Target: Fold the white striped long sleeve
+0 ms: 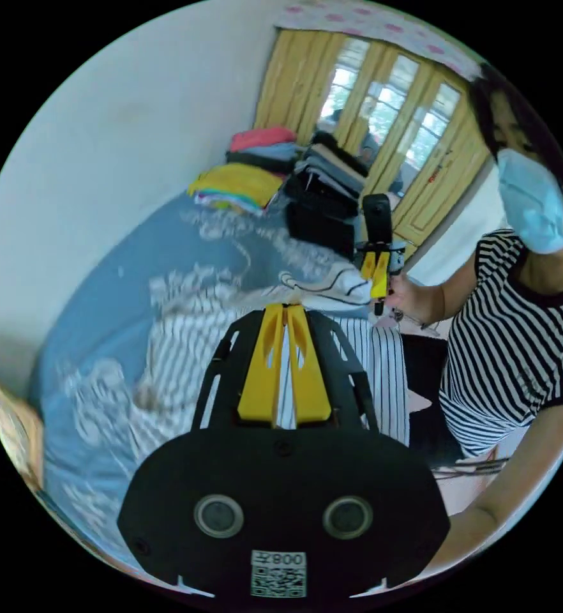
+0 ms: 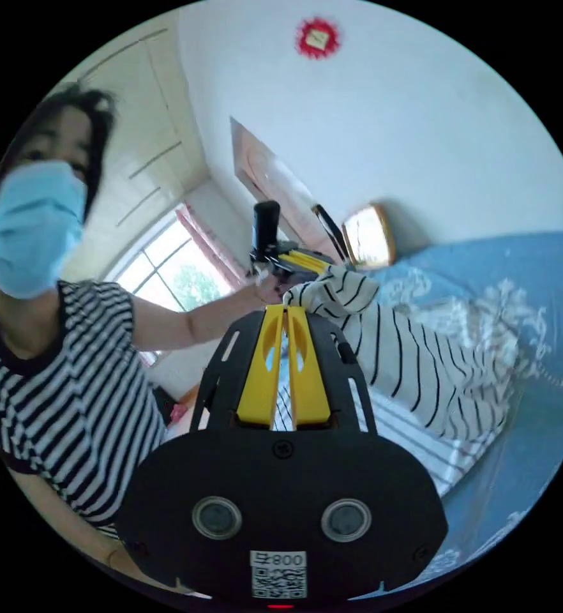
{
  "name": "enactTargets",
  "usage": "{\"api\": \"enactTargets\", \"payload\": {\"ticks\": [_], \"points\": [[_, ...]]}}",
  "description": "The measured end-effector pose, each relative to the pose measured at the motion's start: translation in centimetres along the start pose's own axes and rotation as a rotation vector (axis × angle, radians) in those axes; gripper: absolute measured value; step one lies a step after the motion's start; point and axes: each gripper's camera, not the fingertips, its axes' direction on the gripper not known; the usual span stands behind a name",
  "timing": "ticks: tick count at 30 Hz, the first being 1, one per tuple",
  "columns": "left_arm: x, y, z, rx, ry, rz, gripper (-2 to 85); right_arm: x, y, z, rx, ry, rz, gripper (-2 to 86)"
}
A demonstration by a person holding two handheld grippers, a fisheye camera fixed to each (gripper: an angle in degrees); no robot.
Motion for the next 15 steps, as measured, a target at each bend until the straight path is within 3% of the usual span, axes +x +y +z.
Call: {"api": "enactTargets", "payload": {"ticks": [2,5,15], "points": [[-1.9,7.2,0.3,-0.095,0.033,-0.219,0.7,2.1,2.4,5.5,-0.103,0.014,0.101,0.6],[-2.9,13.7,-1.1,-0.098,0.092,-0.365,0.6,3.9,4.6,11.2,-0.175,-0.062,0.198,0.6],[-2.1,21.9,-14.9,-0.015,-0.020,-0.276,0.8,2.1,3.6,20.5,-0.190,0.109,0.024,0.7]]}}
